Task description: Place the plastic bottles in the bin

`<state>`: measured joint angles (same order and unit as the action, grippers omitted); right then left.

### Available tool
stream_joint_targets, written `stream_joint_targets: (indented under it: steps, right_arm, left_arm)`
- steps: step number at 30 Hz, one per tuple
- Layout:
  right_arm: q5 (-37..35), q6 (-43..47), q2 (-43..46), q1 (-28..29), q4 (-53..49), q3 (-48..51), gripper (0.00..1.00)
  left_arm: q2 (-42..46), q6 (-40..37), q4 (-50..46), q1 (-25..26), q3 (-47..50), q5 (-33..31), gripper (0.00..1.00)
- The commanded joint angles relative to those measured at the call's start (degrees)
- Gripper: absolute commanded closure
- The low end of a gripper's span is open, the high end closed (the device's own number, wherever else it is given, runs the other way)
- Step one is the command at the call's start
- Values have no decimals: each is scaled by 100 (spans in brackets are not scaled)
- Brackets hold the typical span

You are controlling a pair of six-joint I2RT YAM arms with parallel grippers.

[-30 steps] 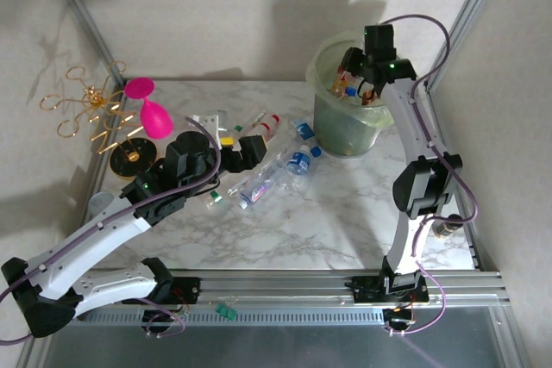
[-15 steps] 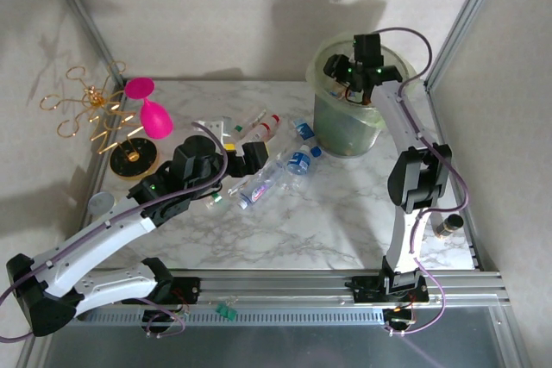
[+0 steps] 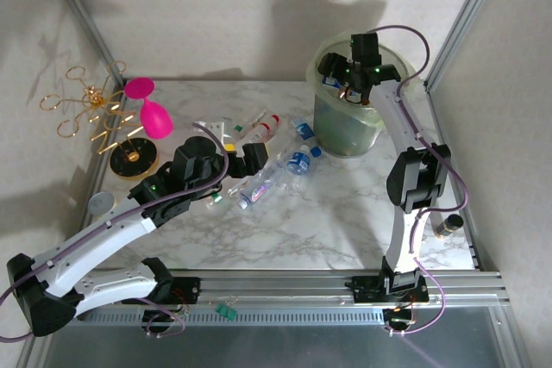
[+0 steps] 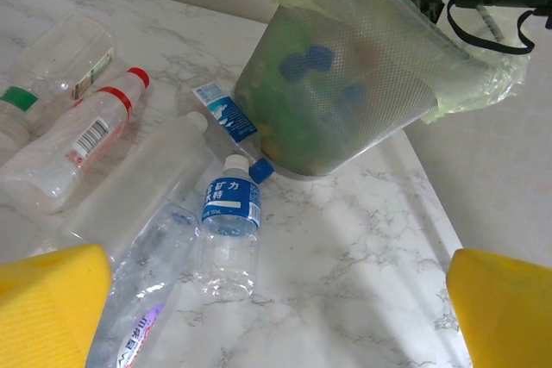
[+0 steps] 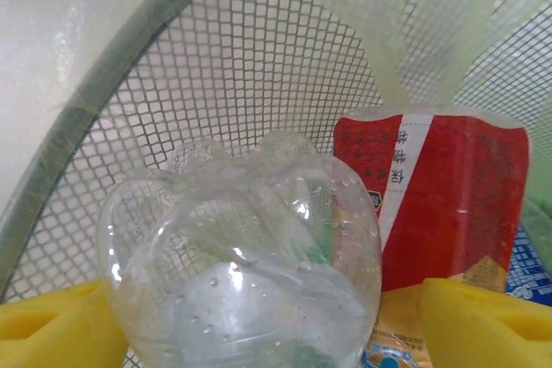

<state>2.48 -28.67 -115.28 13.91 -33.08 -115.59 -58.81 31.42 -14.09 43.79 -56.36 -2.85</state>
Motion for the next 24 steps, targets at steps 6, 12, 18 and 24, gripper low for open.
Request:
stream_joint_targets:
  steps: [6,12,18,24]
  right_arm:
    - [-302,497,581,-66,-462,-528,15]
    - [383,660,1132,-73,-432,-359,18]
    - [1188,656,1902,47,-234,325,18]
    - [1688,301,2939,284,347,1438,18]
  left_arm:
    - [307,-232,-241,17,-347,-406,0]
    - [534,-250,-413,15,-429,-527,0]
    - [690,-165,-515,15,-380,-506,0]
    - [657,-15,-623,16,-411,-470,0]
